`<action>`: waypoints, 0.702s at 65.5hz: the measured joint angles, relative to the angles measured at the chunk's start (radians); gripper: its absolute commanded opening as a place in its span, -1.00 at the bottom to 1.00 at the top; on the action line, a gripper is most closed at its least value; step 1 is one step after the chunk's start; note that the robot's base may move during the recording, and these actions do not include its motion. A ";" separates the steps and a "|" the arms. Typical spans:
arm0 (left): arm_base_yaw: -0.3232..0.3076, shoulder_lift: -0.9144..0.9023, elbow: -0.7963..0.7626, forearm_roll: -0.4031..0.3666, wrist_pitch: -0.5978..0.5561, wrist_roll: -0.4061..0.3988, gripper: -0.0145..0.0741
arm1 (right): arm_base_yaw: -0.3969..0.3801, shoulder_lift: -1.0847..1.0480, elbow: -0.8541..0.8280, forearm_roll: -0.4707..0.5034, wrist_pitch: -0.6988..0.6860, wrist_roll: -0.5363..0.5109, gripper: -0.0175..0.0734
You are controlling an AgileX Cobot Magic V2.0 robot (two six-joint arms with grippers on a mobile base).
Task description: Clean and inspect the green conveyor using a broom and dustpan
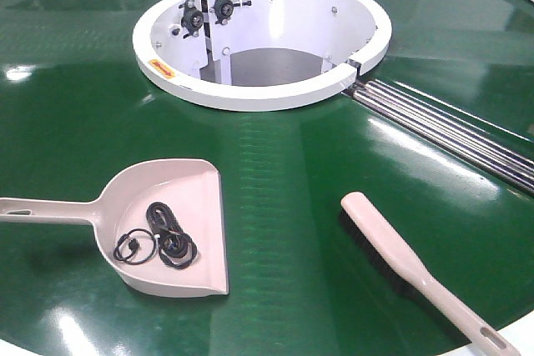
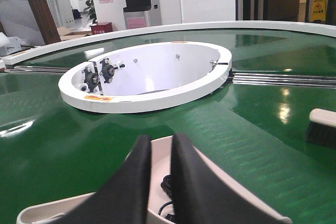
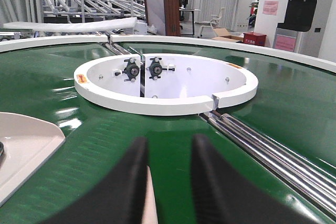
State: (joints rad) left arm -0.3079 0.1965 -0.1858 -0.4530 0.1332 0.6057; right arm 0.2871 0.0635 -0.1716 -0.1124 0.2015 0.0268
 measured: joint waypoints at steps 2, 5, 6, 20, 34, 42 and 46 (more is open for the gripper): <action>0.000 0.000 0.000 -0.001 -0.001 0.000 -0.69 | 0.000 0.000 0.000 0.000 0.000 0.000 -0.65; 0.000 0.000 0.000 -0.001 -0.001 0.000 -0.69 | 0.000 0.000 0.000 0.000 -0.001 0.000 -0.64; 0.000 0.000 0.000 -0.002 -0.001 0.000 -0.69 | 0.000 0.000 0.000 0.000 -0.002 0.000 -0.64; 0.000 0.000 0.000 -0.003 -0.003 0.000 -0.69 | 0.000 0.000 0.000 0.000 -0.015 0.000 -0.64; 0.000 0.000 0.004 -0.003 -0.004 0.000 -0.69 | 0.000 0.000 0.000 0.000 -0.018 0.000 -0.64; 0.000 0.000 0.004 -0.003 -0.004 0.000 -0.69 | 0.000 0.000 0.000 0.000 -0.019 0.000 -0.64; 0.000 0.000 0.004 -0.003 -0.004 0.000 -0.69 | 0.000 0.000 0.000 0.000 -0.019 0.000 -0.64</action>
State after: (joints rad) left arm -0.3079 0.1965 -0.1814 -0.4559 0.1294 0.6057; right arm 0.2871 0.0635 -0.1716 -0.1124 0.1822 0.0268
